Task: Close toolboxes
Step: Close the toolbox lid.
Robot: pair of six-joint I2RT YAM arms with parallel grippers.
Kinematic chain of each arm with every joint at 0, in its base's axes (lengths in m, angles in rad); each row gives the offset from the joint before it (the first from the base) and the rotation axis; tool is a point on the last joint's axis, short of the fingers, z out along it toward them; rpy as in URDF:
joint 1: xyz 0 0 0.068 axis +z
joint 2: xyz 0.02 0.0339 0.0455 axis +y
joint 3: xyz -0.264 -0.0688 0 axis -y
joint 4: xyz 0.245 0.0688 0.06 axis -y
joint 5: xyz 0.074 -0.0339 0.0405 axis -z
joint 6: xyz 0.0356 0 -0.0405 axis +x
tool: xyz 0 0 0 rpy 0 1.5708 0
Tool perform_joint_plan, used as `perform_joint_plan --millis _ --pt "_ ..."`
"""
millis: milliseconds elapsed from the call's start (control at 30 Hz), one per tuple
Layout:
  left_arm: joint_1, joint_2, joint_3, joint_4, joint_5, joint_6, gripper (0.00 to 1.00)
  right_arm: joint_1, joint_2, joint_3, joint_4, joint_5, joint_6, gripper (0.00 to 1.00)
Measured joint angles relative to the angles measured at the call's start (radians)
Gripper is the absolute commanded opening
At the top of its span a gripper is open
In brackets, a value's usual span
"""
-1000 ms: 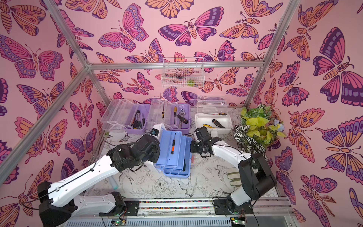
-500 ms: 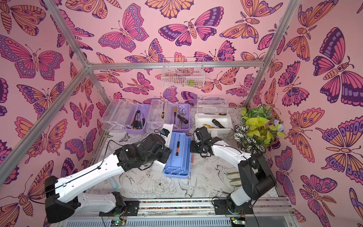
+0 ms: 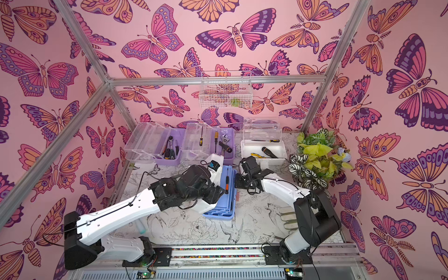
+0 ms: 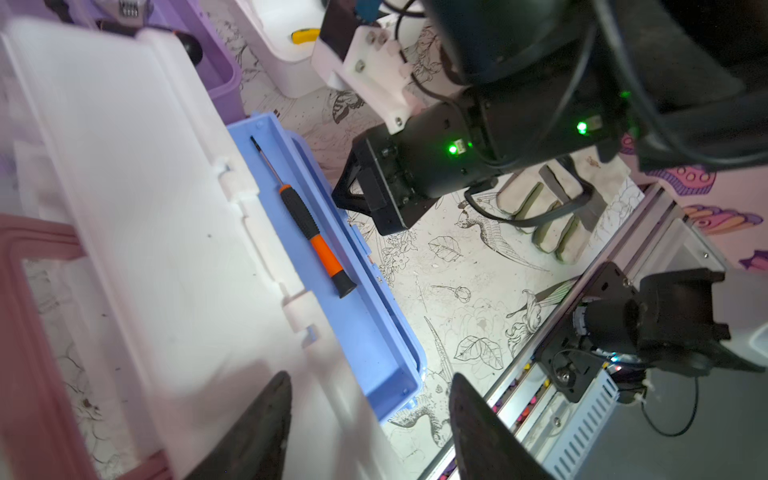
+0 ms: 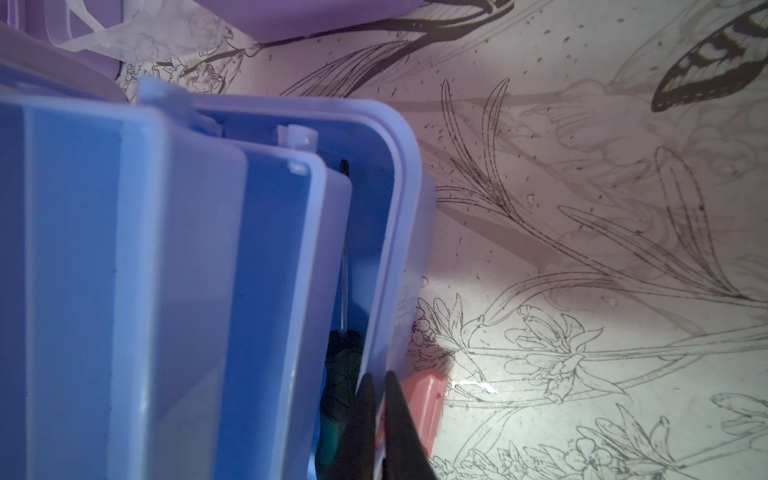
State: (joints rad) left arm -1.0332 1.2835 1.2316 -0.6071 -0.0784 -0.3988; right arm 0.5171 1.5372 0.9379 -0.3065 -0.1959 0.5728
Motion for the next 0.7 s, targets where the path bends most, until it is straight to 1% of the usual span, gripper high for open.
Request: perform_joint_plan --millis 167,233,333,400,467,533,667,700 --pt "-0.017 -0.137 -0.019 0.005 -0.031 -0.01 0.68 0.0 0.0 0.0 -0.002 -0.003 0.0 0.1" --pt "0.009 -0.189 -0.044 0.01 -0.041 -0.022 0.68 -0.002 0.0 0.0 -0.003 -0.007 0.0 0.1" --pt "0.094 -0.222 -0.105 0.012 -0.041 -0.048 0.68 -0.002 0.0 0.0 -0.003 -0.009 0.0 0.1" --pt "0.141 -0.203 -0.143 0.012 -0.042 -0.061 0.7 -0.002 0.0 0.0 -0.003 -0.01 0.0 0.1" --pt "0.167 -0.153 -0.171 0.01 -0.041 -0.071 0.76 -0.002 0.0 0.0 -0.003 -0.009 -0.001 0.1" --pt "0.179 -0.098 -0.179 0.012 -0.039 -0.077 0.82 -0.002 -0.002 0.0 -0.005 -0.009 -0.002 0.1" --pt "0.19 -0.005 -0.179 0.045 -0.023 -0.076 1.0 -0.008 -0.023 0.0 -0.048 -0.008 -0.01 0.12" --pt "0.191 0.014 -0.179 0.054 -0.02 -0.074 0.99 -0.01 -0.028 0.0 -0.055 -0.009 -0.013 0.13"
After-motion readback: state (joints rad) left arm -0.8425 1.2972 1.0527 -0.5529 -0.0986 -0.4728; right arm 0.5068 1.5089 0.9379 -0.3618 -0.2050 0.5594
